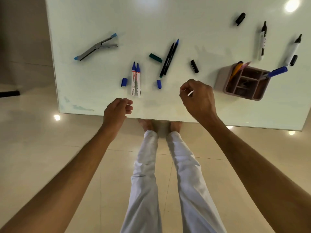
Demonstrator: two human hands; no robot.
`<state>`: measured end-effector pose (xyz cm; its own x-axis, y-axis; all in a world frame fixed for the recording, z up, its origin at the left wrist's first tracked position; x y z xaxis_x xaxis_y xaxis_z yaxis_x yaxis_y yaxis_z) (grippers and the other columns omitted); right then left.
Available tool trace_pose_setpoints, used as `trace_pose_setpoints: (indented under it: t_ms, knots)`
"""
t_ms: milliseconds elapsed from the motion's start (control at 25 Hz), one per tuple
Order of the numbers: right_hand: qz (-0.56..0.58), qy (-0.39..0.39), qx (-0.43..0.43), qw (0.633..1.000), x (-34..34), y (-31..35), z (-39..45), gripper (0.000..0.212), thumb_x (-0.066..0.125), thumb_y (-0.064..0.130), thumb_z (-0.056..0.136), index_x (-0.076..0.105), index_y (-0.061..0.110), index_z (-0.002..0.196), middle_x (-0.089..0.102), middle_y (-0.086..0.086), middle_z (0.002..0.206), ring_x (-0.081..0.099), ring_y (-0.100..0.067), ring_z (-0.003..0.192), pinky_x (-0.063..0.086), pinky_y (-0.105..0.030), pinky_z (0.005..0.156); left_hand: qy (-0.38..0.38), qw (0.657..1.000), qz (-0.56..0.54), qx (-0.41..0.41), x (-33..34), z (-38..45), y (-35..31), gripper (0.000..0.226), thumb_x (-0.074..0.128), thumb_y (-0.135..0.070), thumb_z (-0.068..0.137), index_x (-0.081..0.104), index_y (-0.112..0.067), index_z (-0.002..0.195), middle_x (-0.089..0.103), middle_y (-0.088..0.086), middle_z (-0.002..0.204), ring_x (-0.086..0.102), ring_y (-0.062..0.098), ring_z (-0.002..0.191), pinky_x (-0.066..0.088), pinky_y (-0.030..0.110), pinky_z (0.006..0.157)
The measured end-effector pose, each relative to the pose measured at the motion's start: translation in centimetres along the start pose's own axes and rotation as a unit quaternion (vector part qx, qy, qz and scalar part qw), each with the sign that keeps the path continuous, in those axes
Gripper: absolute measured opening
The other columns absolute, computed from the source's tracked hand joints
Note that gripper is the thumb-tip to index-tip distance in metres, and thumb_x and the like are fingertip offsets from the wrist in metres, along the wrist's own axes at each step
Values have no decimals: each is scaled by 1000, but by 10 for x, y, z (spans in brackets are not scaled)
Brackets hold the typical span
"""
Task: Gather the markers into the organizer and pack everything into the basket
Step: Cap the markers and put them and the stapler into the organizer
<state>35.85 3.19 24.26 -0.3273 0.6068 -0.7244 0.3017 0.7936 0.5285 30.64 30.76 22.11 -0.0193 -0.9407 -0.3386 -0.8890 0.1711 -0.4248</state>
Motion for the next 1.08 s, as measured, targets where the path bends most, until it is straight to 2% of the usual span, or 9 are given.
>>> trace_pose_setpoints:
  t_ms: [160,320,640,760,840,920,1080]
  knots:
    - [-26,55,9,998,26,16,15,13,63,21,94,73,18,101,74,5,96,67,-18,83,60,-40,77,-1,1000,-20,0,-10,7,6,27,52,-34,104,77,-24,98,75,-9,84,70,9,83,54,34,85]
    - [-43,77,8,996,39,32,28,13,62,20,94,73,19,101,74,4,96,68,-18,85,61,-43,79,-3,999,-35,2,-22,18,8,27,52,-32,105,77,-20,103,74,-7,86,70,10,85,54,33,85]
    - [-49,87,7,995,60,55,37,12,63,19,95,74,17,98,75,5,93,68,-17,82,61,-40,78,-8,999,-38,15,-43,43,-2,23,56,-28,102,76,-18,106,75,-5,89,71,10,85,55,30,81]
    - [-48,91,17,995,72,64,38,12,62,19,95,74,17,99,75,4,94,69,-17,83,62,-40,78,-29,997,24,67,-47,53,-8,11,65,-31,99,71,-23,103,73,-10,93,71,10,86,50,20,75]
    - [-56,93,26,994,80,70,40,13,62,23,96,73,17,101,75,3,95,68,-17,85,61,-40,79,-51,986,105,118,-47,60,-15,24,71,-41,96,67,-22,110,70,-14,95,69,9,87,46,15,71]
    - [-59,93,32,993,87,75,42,15,63,28,97,73,18,102,74,3,94,67,-17,86,60,-38,78,-61,970,172,162,-40,70,-23,41,75,-49,92,64,-18,117,68,-9,101,65,11,85,41,11,68]
    - [-55,77,18,995,102,90,46,19,64,35,98,73,19,104,76,3,94,69,-17,84,59,-35,75,-67,947,247,197,-21,88,-37,51,75,-50,91,60,-15,124,68,1,116,61,12,96,46,19,80]
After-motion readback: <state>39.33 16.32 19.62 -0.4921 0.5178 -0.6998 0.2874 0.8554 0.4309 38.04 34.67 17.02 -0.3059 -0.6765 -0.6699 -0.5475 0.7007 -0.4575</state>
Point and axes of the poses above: each hand's wrist, its own z-axis towards the middle knuckle, its own x-axis out of the palm, y = z × x, the point moved 2 cm from there along z, towards the middle knuckle
